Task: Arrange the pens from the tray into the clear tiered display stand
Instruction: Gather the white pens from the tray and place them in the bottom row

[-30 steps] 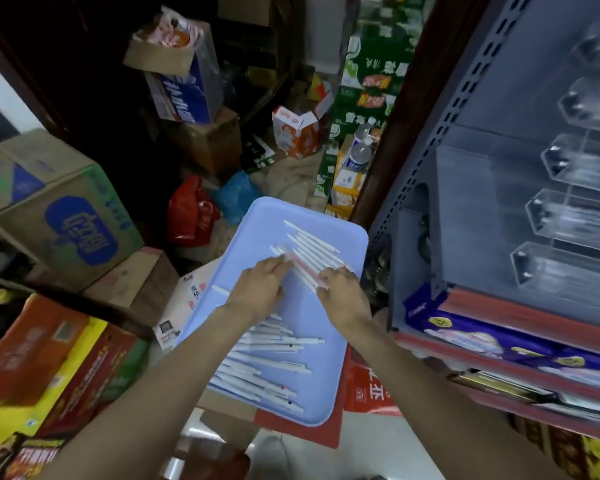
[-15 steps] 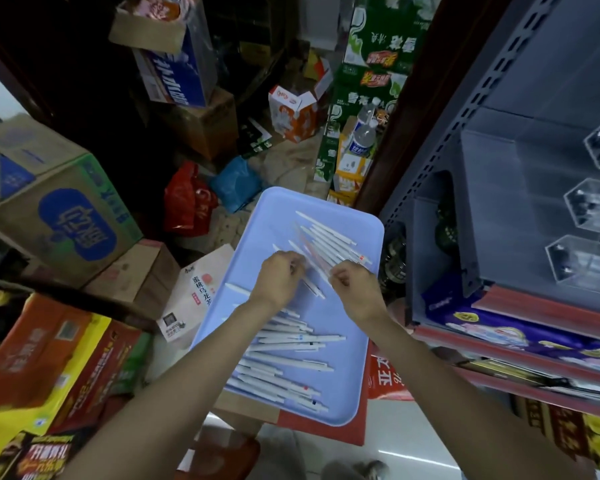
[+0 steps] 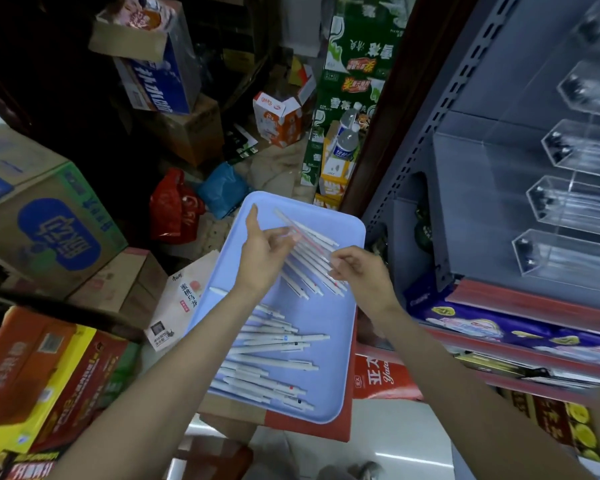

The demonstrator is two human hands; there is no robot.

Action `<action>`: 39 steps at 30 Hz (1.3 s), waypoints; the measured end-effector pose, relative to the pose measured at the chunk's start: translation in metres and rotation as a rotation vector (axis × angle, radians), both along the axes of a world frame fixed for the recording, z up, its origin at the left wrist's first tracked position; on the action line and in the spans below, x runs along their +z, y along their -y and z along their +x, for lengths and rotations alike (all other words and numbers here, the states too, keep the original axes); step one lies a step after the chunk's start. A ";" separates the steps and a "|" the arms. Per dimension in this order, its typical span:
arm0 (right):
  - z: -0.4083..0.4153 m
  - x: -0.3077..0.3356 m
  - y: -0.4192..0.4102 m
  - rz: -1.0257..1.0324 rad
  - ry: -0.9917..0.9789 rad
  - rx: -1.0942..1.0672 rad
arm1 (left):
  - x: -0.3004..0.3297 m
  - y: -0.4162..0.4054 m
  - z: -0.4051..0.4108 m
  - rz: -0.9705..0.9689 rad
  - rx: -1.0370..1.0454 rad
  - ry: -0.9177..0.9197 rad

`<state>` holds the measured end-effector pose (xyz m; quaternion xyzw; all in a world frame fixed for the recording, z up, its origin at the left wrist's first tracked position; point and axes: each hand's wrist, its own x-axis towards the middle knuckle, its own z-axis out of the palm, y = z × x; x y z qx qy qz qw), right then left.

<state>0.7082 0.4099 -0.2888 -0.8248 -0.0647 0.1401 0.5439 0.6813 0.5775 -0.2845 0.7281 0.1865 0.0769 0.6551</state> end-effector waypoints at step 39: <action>0.018 0.134 0.330 -0.235 0.369 -0.207 | 0.110 0.276 0.017 0.556 -0.098 0.106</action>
